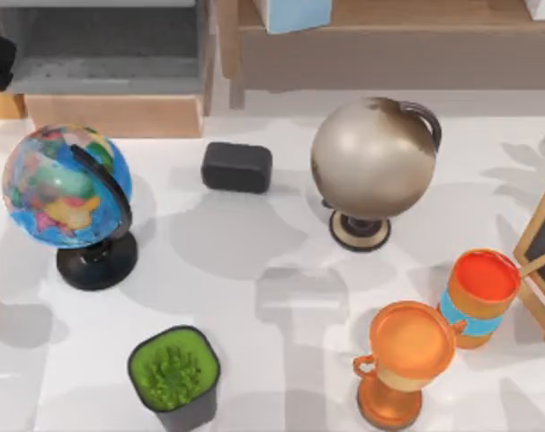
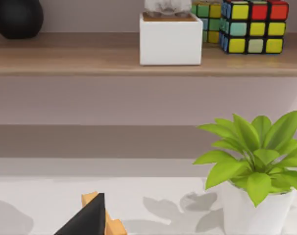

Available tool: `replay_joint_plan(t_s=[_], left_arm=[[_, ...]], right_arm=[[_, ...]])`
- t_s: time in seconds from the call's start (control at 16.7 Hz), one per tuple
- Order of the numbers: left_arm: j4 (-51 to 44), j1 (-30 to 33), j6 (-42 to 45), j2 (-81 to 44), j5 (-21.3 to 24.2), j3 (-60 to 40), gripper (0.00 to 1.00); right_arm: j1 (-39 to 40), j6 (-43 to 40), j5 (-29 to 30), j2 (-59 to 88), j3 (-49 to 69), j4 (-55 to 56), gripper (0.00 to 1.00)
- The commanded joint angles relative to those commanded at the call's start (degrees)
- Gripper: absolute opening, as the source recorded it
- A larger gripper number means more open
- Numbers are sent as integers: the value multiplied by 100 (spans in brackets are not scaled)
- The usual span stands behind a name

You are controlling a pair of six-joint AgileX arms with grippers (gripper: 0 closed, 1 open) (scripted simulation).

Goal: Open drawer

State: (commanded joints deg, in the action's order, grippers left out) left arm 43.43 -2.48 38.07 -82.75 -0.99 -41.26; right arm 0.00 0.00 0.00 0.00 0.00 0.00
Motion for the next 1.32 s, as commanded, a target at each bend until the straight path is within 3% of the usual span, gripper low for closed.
replay_joint_plan(t_s=[0.36,0.66,0.9,1.32], left_arm=[[1297,-1385,2873,-2592,1542,-1269,100],[2115,-2031,4698,-4235,2475,-1984,100],[2389,-2153,5272,-4792,2765,-2176,100],[2299,-2101,5271,-4858,2715,-2333,100]], right_arm=[[0,0,0,0,0,0,100],[0,0,0,0,0,0,100],[0,0,0,0,0,0,100],[0,0,0,0,0,0,100]])
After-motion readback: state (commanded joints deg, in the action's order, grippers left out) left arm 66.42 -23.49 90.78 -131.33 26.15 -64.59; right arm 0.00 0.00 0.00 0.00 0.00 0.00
